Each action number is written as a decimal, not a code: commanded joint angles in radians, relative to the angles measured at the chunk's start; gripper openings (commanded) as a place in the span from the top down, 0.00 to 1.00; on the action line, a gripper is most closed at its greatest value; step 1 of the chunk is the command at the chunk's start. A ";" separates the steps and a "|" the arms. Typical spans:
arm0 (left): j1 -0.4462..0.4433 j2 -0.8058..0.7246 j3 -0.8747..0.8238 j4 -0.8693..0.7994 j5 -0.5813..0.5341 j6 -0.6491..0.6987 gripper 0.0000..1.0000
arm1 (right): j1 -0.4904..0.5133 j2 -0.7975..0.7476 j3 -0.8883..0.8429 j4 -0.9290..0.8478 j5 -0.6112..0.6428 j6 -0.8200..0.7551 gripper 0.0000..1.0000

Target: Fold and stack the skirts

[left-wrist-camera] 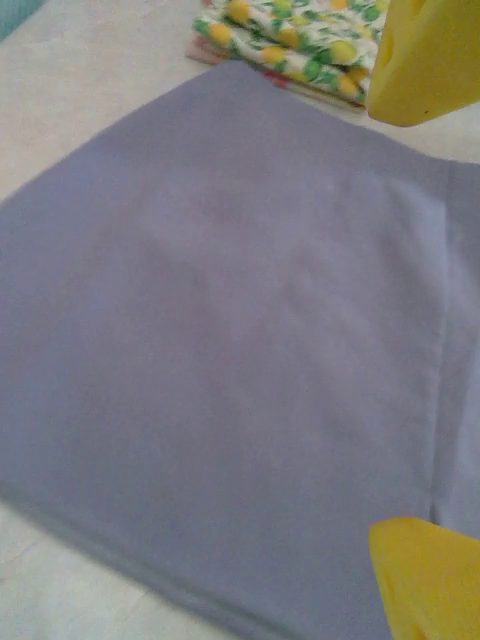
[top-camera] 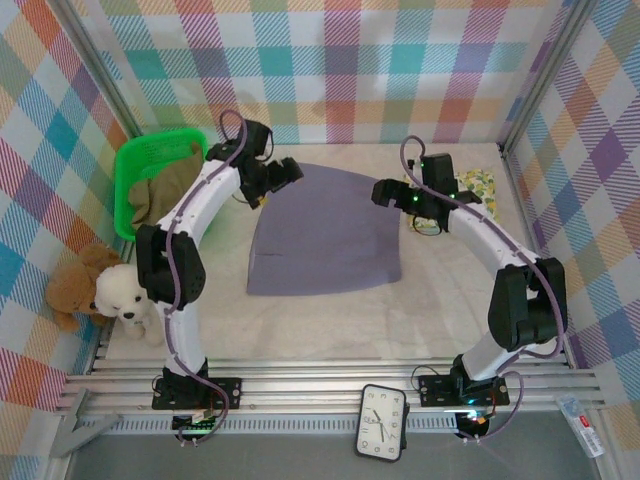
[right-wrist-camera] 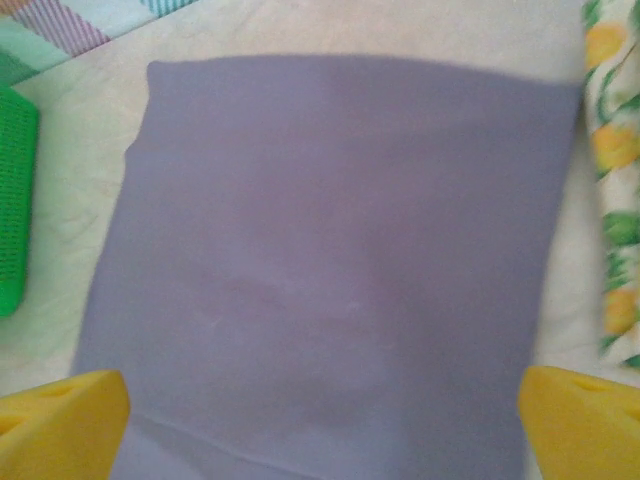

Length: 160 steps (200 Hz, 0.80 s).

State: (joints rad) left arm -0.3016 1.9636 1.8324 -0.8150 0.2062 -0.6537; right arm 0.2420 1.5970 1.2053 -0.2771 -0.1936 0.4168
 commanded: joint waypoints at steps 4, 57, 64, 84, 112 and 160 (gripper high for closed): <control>0.001 -0.061 -0.184 0.150 0.165 -0.069 0.00 | 0.006 0.008 -0.058 0.142 -0.163 0.225 0.01; -0.020 -0.161 -0.503 0.248 0.230 -0.171 0.00 | 0.047 -0.090 -0.239 0.157 -0.092 0.415 0.01; -0.020 -0.178 -0.536 0.252 0.227 -0.184 0.00 | 0.052 -0.101 -0.239 0.101 -0.098 0.396 0.01; -0.021 -0.237 -0.597 0.229 0.192 -0.198 0.00 | 0.060 -0.137 -0.247 -0.052 -0.092 0.374 0.01; -0.021 -0.307 -0.656 0.183 0.178 -0.197 0.00 | 0.066 -0.181 -0.297 -0.141 -0.101 0.392 0.01; -0.021 -0.310 -0.750 0.221 0.260 -0.245 0.00 | 0.107 -0.130 -0.303 -0.155 -0.176 0.353 0.01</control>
State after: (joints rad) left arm -0.3183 1.6577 1.1324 -0.5884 0.4469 -0.8654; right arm 0.3195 1.4322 0.9066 -0.3943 -0.3191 0.7887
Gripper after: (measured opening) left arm 0.999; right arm 0.991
